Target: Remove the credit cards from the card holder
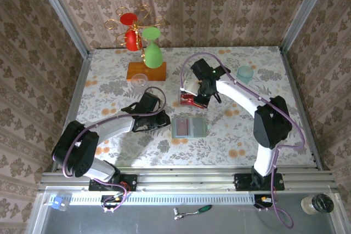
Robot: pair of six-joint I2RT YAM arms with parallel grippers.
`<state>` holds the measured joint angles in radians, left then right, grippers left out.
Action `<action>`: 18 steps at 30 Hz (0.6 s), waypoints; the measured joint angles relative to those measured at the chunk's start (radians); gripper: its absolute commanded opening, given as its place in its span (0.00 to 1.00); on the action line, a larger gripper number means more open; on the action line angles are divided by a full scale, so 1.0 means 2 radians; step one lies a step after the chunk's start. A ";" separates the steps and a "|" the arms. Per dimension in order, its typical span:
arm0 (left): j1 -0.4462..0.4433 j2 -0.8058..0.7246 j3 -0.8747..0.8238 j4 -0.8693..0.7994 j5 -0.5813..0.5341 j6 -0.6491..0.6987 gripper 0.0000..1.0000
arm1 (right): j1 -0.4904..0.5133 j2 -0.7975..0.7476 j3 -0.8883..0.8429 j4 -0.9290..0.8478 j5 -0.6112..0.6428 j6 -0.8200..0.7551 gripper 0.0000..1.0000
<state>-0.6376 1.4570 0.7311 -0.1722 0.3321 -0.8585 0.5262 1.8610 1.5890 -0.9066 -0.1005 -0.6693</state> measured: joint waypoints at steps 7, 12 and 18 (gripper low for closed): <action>0.014 0.000 -0.007 0.000 0.001 0.001 0.14 | -0.006 0.068 0.110 -0.042 -0.005 -0.035 0.00; 0.029 -0.002 -0.010 0.000 0.002 0.005 0.14 | -0.009 0.110 0.163 -0.064 -0.006 -0.049 0.00; 0.038 -0.006 -0.013 0.000 0.003 0.008 0.14 | -0.013 0.145 0.199 -0.082 -0.006 -0.061 0.00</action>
<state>-0.5610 1.4460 0.7059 -0.1726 0.3378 -0.8429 0.4995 2.1509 1.9869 -1.0706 -0.1120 -0.7906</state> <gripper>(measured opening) 0.140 0.044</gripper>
